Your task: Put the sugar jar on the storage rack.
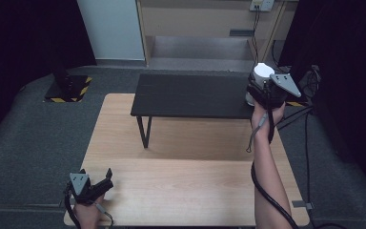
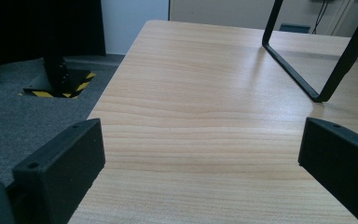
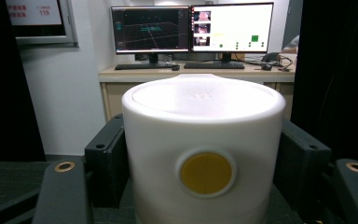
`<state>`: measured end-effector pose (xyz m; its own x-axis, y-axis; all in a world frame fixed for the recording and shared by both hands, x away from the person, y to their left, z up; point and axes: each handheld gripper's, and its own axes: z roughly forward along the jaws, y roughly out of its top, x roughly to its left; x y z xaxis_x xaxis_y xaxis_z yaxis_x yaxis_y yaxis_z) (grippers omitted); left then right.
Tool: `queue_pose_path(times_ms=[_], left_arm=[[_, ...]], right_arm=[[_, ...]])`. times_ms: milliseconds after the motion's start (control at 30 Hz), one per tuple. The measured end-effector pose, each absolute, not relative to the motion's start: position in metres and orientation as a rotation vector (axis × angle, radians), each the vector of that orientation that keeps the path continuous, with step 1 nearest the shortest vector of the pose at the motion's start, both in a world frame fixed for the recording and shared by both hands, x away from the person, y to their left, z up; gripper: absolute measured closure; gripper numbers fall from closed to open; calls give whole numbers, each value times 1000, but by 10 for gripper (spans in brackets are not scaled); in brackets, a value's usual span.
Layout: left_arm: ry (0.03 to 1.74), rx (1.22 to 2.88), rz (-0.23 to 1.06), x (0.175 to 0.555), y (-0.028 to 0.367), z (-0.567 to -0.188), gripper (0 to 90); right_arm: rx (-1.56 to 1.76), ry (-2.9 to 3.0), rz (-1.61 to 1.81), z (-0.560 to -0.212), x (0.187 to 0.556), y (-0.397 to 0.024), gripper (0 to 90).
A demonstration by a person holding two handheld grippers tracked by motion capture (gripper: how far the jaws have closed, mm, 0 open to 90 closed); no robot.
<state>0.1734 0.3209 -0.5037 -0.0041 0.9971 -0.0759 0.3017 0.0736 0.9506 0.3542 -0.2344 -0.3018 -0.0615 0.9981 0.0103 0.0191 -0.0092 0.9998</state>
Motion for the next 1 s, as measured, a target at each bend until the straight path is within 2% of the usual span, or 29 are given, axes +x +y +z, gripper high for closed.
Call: queue_pose_path(times_ms=[267, 567, 1000], left_arm=[[1459, 1373, 987, 173, 321, -504, 0], [1460, 1371, 985, 173, 321, -504, 0], [1459, 1370, 986, 173, 321, -504, 0]], right_arm=[[1201, 1264, 1254, -303, 354, -235, 295], [1202, 1265, 1228, -308, 357, -228, 5], [1167, 1298, 1237, -303, 350, -232, 6]])
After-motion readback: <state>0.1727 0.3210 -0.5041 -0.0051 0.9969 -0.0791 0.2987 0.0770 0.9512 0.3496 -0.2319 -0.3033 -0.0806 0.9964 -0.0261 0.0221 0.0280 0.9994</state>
